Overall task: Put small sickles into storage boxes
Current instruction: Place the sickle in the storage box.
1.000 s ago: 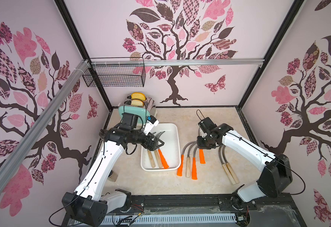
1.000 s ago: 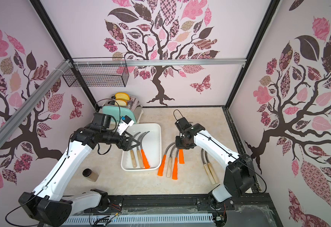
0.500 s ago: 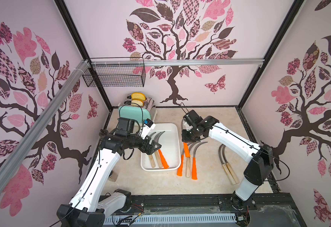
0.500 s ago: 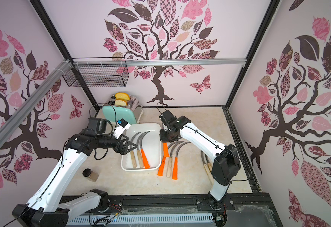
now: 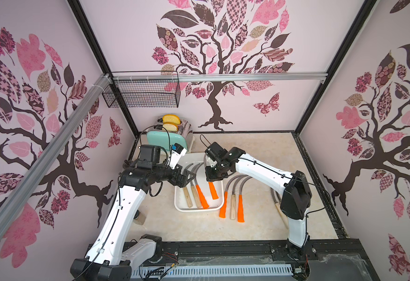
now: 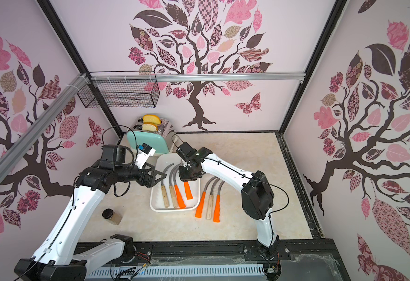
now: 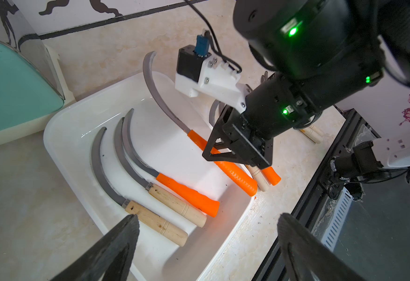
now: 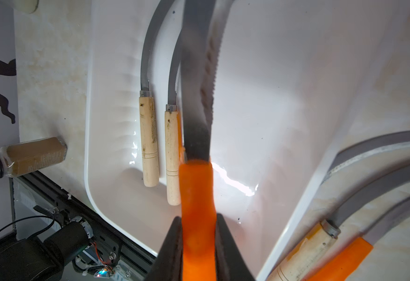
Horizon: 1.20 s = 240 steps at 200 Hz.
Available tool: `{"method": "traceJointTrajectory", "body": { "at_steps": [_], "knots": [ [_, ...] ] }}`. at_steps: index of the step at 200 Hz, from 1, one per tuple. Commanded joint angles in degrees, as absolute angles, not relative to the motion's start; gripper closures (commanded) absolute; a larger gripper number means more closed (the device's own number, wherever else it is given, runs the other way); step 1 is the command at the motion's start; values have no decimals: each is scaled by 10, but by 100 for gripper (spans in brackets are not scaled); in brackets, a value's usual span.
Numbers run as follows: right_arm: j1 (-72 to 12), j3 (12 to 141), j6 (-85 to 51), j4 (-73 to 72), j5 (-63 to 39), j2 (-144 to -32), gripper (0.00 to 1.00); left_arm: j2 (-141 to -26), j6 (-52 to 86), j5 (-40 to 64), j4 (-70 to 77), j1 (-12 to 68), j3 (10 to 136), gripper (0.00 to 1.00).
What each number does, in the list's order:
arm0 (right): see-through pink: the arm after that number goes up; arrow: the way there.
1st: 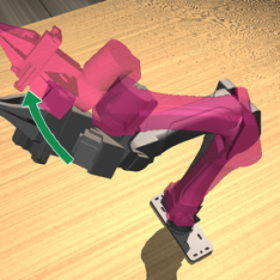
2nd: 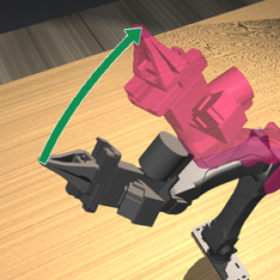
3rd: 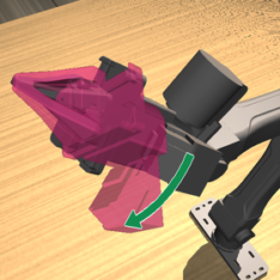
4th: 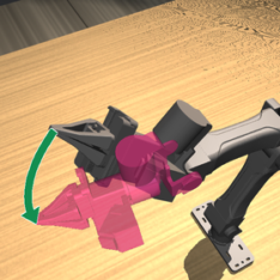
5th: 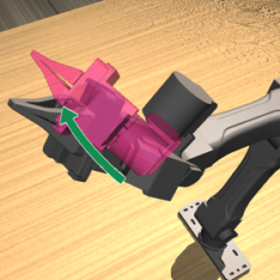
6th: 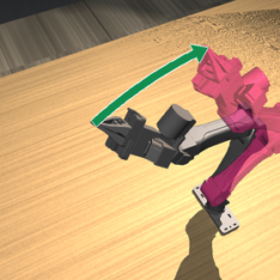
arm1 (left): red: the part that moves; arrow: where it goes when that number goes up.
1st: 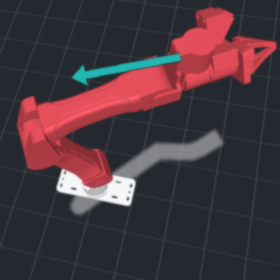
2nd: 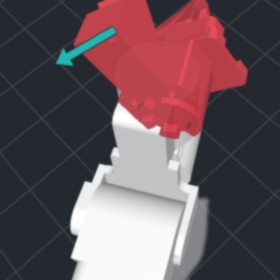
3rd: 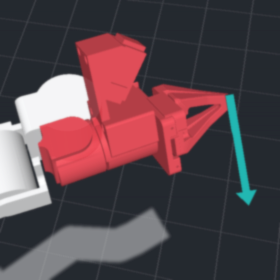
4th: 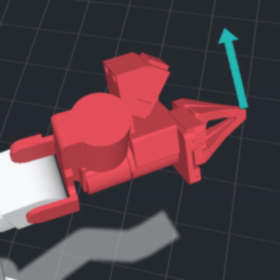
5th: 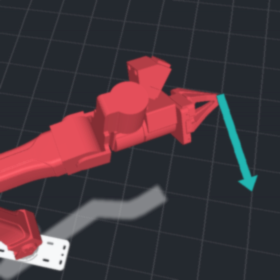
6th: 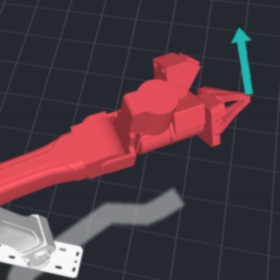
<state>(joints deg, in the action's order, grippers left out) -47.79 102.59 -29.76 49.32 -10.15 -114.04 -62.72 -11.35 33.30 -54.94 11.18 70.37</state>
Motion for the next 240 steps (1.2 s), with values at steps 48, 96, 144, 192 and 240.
{"method": "traceJointTrajectory", "body": {
  "at_steps": [48, 96, 144, 192, 240],
  "knots": [
    [-484, 1076, -298, 480, -113, -1208, 100, -627, -109, 342, -536, 110, 718, 7],
    [-484, 1090, -295, 478, -113, -1254, 100, -633, -115, 338, -541, 116, 724, 7],
    [-484, 1114, -287, 495, -99, -1290, 100, -637, -117, 335, -541, 129, 726, 7],
    [-483, 1100, -285, 485, -108, -1299, 100, -638, -107, 320, -536, 128, 733, 7],
    [-486, 1087, -285, 481, -122, -1295, 100, -640, -96, 314, -526, 127, 744, 7]
  ]
}}
